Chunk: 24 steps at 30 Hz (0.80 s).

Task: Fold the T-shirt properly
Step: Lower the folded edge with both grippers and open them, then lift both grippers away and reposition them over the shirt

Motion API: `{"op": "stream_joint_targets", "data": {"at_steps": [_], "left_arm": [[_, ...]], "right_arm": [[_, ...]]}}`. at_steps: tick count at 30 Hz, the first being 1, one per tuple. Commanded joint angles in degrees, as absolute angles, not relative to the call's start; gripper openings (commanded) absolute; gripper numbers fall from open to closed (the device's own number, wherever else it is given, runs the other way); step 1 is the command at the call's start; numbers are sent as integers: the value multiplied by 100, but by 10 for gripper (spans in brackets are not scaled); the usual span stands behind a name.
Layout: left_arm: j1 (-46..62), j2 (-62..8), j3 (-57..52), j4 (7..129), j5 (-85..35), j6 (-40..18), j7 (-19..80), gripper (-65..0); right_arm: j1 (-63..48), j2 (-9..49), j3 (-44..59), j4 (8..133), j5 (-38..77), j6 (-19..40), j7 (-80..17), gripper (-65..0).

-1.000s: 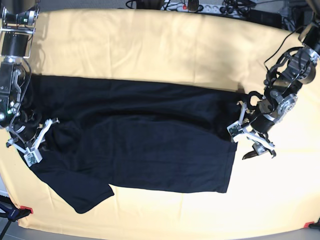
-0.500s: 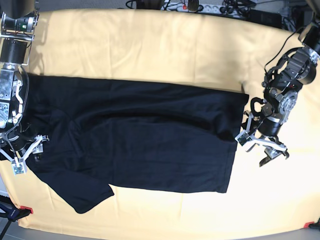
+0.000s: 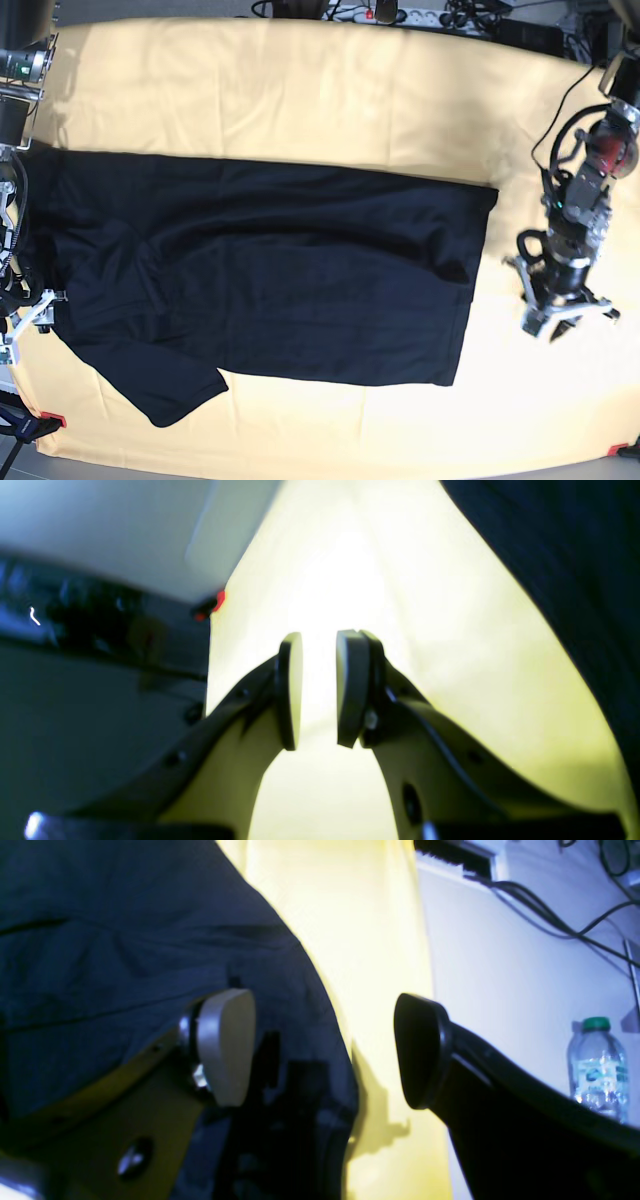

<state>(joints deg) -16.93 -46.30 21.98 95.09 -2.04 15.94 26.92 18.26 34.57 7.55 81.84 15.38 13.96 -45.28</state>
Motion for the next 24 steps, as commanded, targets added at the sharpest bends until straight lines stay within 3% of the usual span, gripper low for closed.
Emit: {"op": "stream_joint_targets", "data": {"at_steps": [1, 8, 14, 21, 24], "left_arm": [[-1813, -4652, 1802, 9542, -395, 1573, 2491, -490], [-2530, -3763, -64, 8042, -2550, -432, 2265, -295], [-3865, -3103, -75, 5627, -3391, -1946, 2060, -272], [-4515, -2635, -78, 4501, -3592, -2491, 2178, -272], [-4515, -2637, -78, 4639, -4174, -3892, 2967, -294]], "right_arm": [[1966, 3607, 797, 8287, 1546, 1363, -4427, -203], [1966, 3618, 797, 8287, 1503, 1354, -4571, -203], [1968, 3623, 797, 8287, 1503, 1398, -4578, -203], [1964, 3623, 797, 8287, 1546, 1608, -4661, -203], [1964, 3623, 797, 8287, 2193, 2342, -4751, -227]]}}
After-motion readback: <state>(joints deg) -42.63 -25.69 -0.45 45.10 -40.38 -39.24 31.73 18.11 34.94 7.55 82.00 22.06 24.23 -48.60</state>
